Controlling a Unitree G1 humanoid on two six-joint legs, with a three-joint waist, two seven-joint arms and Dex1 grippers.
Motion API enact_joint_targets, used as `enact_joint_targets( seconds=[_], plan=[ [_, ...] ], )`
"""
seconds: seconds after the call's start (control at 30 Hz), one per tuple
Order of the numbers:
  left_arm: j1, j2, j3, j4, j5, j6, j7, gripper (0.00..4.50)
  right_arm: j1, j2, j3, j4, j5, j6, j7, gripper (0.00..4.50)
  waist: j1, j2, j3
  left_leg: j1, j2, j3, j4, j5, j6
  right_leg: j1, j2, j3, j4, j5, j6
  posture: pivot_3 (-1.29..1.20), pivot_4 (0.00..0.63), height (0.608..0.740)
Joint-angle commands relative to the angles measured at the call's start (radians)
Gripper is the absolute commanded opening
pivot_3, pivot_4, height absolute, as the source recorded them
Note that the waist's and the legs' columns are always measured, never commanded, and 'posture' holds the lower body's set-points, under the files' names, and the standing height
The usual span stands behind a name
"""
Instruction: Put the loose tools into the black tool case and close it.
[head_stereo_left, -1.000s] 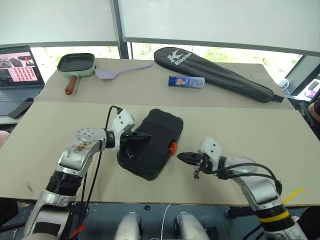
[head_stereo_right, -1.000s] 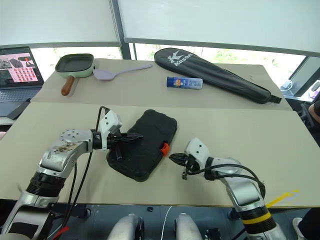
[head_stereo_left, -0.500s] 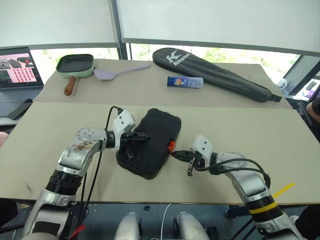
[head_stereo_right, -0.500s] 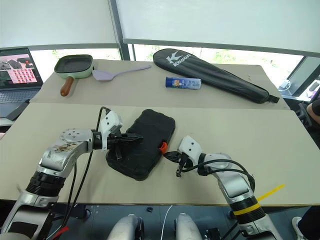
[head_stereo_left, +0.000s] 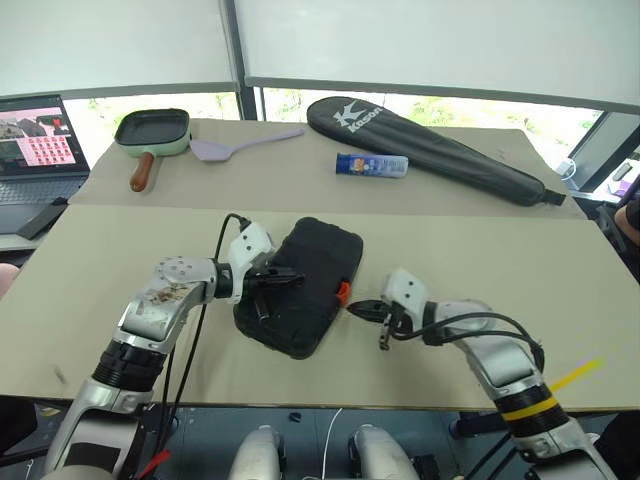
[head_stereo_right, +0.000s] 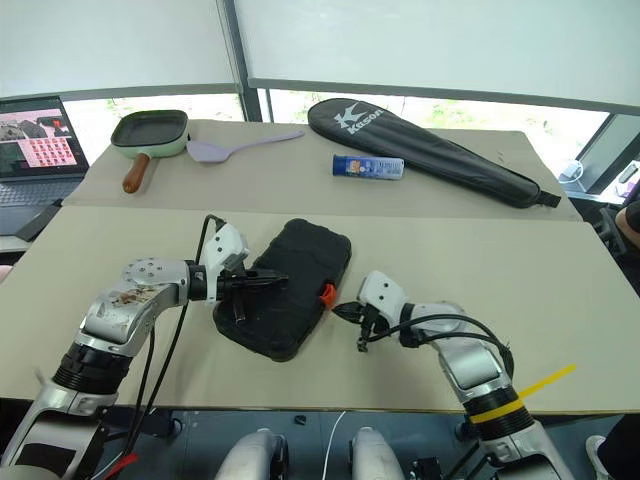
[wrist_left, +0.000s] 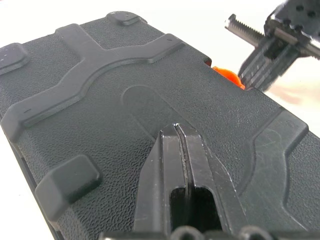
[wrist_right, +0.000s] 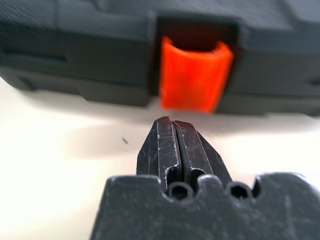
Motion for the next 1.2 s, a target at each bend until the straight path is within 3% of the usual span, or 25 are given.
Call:
enact_joint_targets(
  seconds=[0.03, 0.8, 0.97, 1.07, 1.2],
  plan=[
    [0.065, 0.012, -0.085, 0.064, 0.055, 0.068, -0.006, 0.00, -0.046, 0.018, -0.021, -0.031, 0.017, -0.005, -0.007, 0.05, 0.000, 0.001, -0.001, 0.000, 0.000, 0.000, 0.000, 0.000, 0.000, 0.000, 0.000, 0.000, 0.000, 0.000, 0.000, 0.00, 0.150, 0.740],
    [0.067, 0.004, -0.084, 0.068, 0.053, 0.078, 0.006, 0.00, -0.114, 0.126, 0.018, 0.029, 0.028, 0.038, 0.016, 0.05, -0.016, 0.002, -0.001, 0.009, 0.001, -0.001, -0.002, 0.000, 0.000, 0.008, 0.001, 0.000, 0.000, -0.001, -0.002, 0.00, 0.150, 0.740],
    [0.095, -0.001, -0.008, 0.066, 0.033, -0.008, 0.026, 0.00, -0.071, 0.077, -0.003, -0.022, 0.030, 0.021, 0.041, 0.05, -0.019, 0.002, -0.002, 0.009, 0.001, -0.001, -0.002, 0.000, 0.000, 0.008, 0.001, 0.000, 0.000, -0.001, -0.002, 0.00, 0.150, 0.740],
    [0.148, 0.005, 0.154, 0.024, -0.039, -0.146, 0.009, 0.77, 0.006, -0.005, -0.081, -0.099, 0.063, 0.012, 0.061, 0.00, -0.019, 0.005, -0.002, 0.008, 0.001, -0.002, -0.004, 0.000, 0.000, 0.007, 0.000, 0.000, 0.000, -0.002, -0.002, 0.00, 0.150, 0.740],
    [0.241, 0.045, 0.321, -0.022, -0.105, -0.308, -0.050, 2.21, 0.098, -0.119, -0.186, -0.179, 0.131, 0.036, 0.109, 1.11, -0.025, 0.004, -0.001, 0.002, 0.001, -0.004, -0.005, 0.000, 0.000, 0.000, -0.002, 0.000, -0.001, -0.002, -0.002, 0.00, 0.150, 0.740]
  ],
)
